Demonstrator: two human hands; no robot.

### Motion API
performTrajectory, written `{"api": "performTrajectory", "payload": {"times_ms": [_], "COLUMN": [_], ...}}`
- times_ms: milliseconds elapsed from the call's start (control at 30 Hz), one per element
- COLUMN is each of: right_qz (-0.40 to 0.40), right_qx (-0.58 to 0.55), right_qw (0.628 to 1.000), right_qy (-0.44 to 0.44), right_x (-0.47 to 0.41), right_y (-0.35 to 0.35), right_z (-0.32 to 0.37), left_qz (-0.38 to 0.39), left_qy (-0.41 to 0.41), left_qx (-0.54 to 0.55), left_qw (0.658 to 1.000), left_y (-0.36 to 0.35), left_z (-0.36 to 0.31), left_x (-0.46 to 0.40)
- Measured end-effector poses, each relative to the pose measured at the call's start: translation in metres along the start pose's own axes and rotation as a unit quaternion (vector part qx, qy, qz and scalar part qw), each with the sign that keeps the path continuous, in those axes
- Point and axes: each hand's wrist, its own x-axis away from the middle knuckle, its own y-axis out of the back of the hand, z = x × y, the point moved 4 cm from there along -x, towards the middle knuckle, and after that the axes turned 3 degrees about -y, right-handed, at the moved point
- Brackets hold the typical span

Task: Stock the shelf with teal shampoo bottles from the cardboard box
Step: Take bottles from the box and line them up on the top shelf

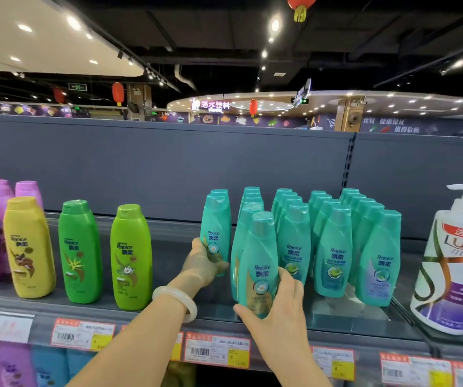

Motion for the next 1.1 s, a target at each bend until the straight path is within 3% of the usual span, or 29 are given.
{"api": "performTrajectory", "payload": {"times_ms": [300,433,567,767,1100], "right_qz": [0.007,0.02,0.032,0.042,0.085], "right_qx": [0.01,0.005,0.019,0.027,0.026], "right_qw": [1.0,1.0,0.999,0.999,0.995], "right_qy": [-0.007,-0.008,-0.009,-0.003,0.039], "right_x": [0.001,0.001,0.003,0.004,0.006], "right_y": [0.001,0.002,0.002,0.003,-0.017], "right_z": [0.001,0.001,-0.001,0.001,0.008], "left_qz": [0.012,-0.02,-0.001,0.026,0.098], "left_qy": [-0.005,-0.003,-0.08,-0.141,-0.164], "left_qx": [0.023,-0.032,-0.085,-0.031,0.034], "left_qw": [1.0,0.999,0.993,0.989,0.981], "left_y": [-0.002,0.01,0.018,0.027,0.02], "left_z": [0.005,-0.002,-0.001,0.013,0.004], "left_x": [-0.007,0.008,0.039,0.07,0.083]}}
